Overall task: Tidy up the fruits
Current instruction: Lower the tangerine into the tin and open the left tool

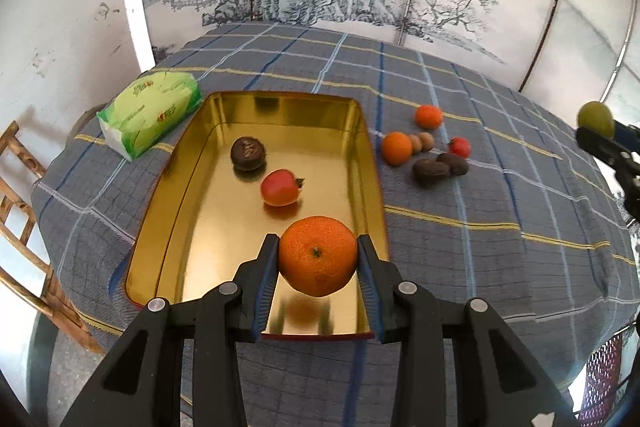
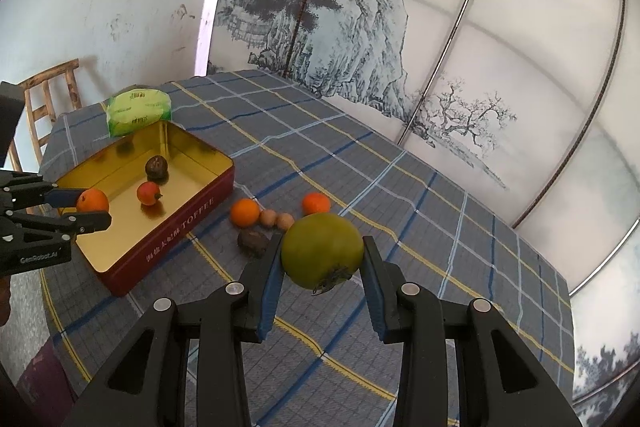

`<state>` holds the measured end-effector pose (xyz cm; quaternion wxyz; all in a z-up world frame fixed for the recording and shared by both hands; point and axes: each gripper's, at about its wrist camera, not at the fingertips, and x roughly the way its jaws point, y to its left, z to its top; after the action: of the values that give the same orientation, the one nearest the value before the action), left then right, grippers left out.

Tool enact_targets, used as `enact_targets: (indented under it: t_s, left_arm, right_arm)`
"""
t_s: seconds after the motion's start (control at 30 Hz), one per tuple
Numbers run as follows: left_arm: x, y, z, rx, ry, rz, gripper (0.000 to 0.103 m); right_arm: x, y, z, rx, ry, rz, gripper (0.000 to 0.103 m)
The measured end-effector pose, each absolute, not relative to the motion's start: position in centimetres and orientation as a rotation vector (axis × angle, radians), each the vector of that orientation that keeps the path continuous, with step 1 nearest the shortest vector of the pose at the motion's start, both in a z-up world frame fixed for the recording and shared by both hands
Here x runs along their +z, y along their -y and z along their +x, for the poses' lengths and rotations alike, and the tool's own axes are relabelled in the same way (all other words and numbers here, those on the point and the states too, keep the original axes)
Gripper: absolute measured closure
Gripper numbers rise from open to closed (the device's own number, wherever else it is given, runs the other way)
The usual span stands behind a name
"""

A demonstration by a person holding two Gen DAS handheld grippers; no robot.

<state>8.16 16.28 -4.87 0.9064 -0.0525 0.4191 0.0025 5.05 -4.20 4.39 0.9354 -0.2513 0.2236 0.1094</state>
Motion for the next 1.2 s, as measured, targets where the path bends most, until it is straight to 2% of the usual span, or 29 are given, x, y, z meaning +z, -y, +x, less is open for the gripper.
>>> enact_targets:
  t_s: [1.2]
  left_arm:
    - [-6.8, -20.8, 10.9, 0.143, -0.835, -0.050, 0.068]
  right_arm:
    - [2.5, 2.8, 5.5, 0.241, -0.489, -0.550, 0.065]
